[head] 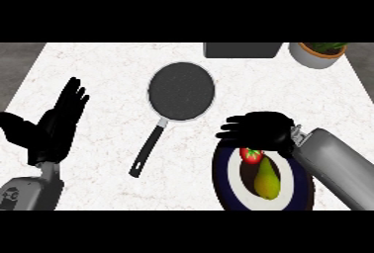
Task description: Pick the tomato from the plate and place it in the pan
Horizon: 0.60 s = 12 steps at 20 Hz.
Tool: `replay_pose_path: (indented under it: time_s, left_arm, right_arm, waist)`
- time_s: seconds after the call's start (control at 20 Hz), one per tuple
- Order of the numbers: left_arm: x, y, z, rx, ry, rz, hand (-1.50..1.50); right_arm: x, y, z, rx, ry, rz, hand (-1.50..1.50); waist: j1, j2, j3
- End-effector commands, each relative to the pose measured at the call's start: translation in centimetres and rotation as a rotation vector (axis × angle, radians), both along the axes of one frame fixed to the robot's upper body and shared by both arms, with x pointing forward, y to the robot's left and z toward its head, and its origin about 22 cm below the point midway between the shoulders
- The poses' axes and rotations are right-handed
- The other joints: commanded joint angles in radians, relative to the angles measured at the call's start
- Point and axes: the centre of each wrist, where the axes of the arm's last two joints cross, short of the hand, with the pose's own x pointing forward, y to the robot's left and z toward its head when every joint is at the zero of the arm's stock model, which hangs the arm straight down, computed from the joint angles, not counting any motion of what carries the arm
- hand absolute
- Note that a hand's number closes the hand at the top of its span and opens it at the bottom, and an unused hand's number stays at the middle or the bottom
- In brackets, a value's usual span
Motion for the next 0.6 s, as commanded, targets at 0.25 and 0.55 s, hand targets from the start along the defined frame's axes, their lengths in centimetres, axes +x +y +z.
replay_pose_path:
  time_s: [0.25,0.55]
  left_arm:
    - [-0.7,-1.4,-0.8,-0.010,-0.006,0.013,0.00]
    - [-1.0,-0.9,-0.5,0.003,-0.006,0.004,0.00]
  right_arm:
    - [-0.4,0.9,-3.7,-0.059,0.033,-0.001,-1.50]
    - [1.4,1.0,-3.1,-0.040,0.041,0.010,-1.50]
  waist:
    - [0.000,0.001,0.000]
    - [0.001,0.000,0.000]
